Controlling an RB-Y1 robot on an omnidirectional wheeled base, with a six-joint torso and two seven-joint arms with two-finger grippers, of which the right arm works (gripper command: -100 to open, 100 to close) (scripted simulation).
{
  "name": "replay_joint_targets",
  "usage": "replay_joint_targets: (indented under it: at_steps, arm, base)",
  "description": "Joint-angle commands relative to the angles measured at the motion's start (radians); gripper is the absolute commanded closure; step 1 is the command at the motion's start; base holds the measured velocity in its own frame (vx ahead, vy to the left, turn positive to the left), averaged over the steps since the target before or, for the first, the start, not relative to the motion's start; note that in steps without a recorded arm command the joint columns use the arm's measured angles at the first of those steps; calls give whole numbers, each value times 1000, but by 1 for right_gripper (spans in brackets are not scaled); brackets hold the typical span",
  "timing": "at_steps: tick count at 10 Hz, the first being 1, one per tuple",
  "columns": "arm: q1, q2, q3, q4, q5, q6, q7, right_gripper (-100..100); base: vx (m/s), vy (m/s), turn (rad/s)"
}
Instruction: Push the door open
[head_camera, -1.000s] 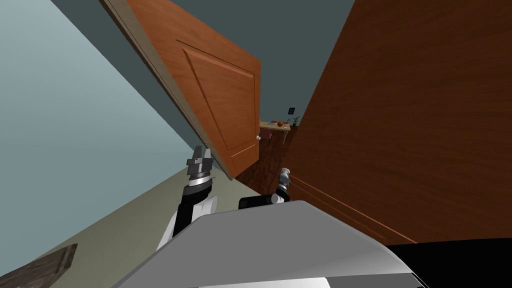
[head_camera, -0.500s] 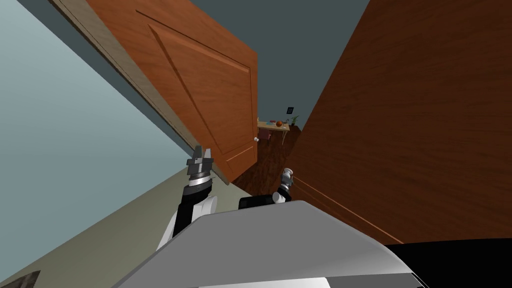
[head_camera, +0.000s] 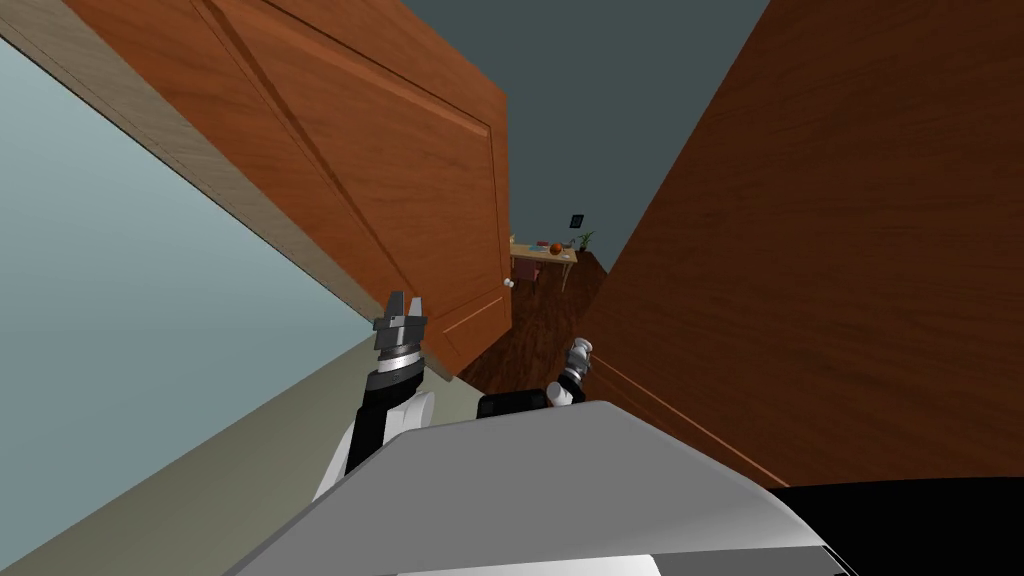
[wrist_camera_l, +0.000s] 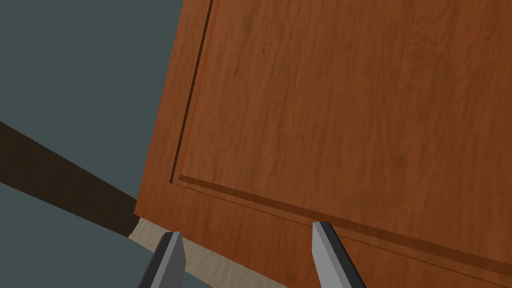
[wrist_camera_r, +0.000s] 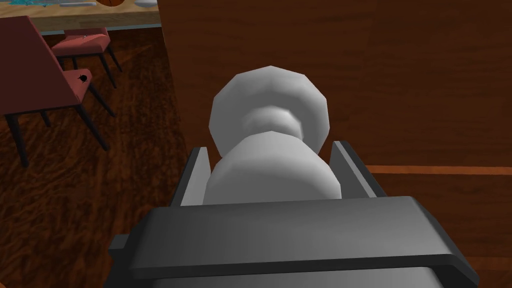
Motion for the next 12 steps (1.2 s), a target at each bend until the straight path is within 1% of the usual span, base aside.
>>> replay_joint_targets:
  at_steps: [1, 2, 3, 5, 6, 7, 8, 11, 12]
  arm:
    - [13, -1, -31, -12, -20, -16, 11, 100]
    - [13, 2, -36, -12, -24, -18, 12, 100]
    - [13, 8, -47, -13, -34, -23, 15, 100]
    - [13, 17, -60, -14, -45, -28, 18, 100]
    - [16, 19, -48, -14, -37, -23, 15, 100]
    - [18, 6, -62, -17, -50, -32, 17, 100]
    - [20, 1, -68, -18, -58, -37, 19, 100]
    - [25, -16, -95, -22, -87, -54, 24, 100]
    - [26, -19, -100, -23, -93, -57, 25, 100]
  base:
    - [163, -46, -71]
    - [213, -44, -97]
    - [238, -61, -67]
    - [192, -49, -51]
    - [83, -14, -20]
    - [125, -35, -18]
    - [167, -58, -39]
    - [179, -136, -41]
    - [169, -125, -49]
